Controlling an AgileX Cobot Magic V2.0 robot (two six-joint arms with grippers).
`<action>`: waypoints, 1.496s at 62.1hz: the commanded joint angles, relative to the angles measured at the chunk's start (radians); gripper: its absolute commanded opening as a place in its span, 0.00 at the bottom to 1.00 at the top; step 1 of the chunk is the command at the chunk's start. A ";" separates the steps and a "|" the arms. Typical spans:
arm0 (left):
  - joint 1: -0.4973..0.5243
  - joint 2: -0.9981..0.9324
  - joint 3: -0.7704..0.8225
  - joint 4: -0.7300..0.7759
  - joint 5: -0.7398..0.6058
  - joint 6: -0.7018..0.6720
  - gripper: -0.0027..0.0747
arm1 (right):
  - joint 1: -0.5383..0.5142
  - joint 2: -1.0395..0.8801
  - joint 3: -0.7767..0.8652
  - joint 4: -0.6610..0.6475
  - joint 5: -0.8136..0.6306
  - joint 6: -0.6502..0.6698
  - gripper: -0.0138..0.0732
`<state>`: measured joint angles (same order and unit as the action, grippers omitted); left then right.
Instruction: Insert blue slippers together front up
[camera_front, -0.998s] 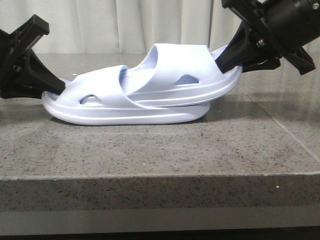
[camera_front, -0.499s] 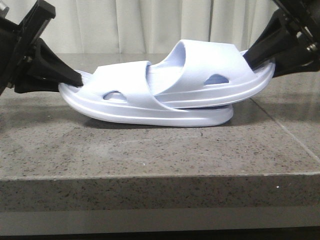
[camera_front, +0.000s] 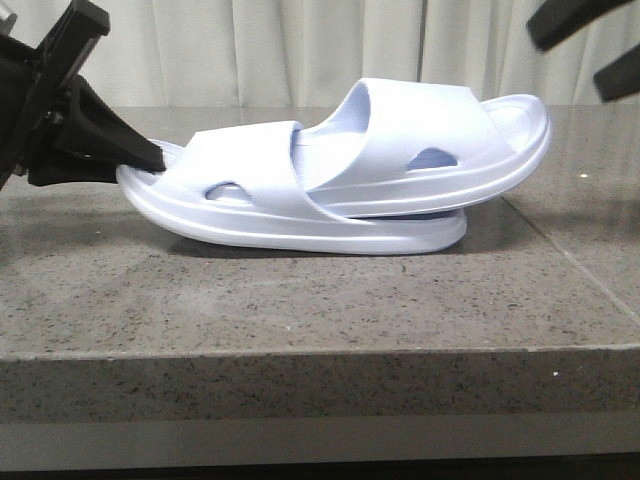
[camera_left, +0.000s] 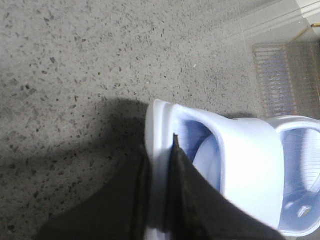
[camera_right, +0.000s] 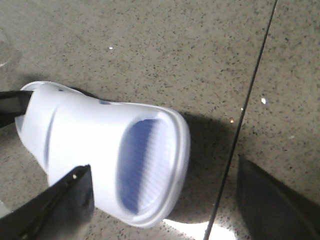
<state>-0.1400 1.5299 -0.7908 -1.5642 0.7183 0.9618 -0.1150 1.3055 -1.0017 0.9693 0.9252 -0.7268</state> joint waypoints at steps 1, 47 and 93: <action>-0.008 -0.030 -0.027 -0.039 0.029 0.014 0.03 | -0.002 -0.100 -0.033 0.035 0.054 0.003 0.84; -0.005 -0.208 -0.131 0.701 -0.074 -0.421 0.66 | 0.047 -0.450 -0.031 -0.072 0.164 0.071 0.84; -0.005 -0.874 -0.057 1.639 0.121 -1.045 0.66 | 0.241 -0.558 0.026 -0.851 0.160 0.643 0.84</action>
<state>-0.1400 0.7114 -0.8453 0.0668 0.9070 -0.0706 0.1198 0.7815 -0.9753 0.1426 1.1384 -0.1154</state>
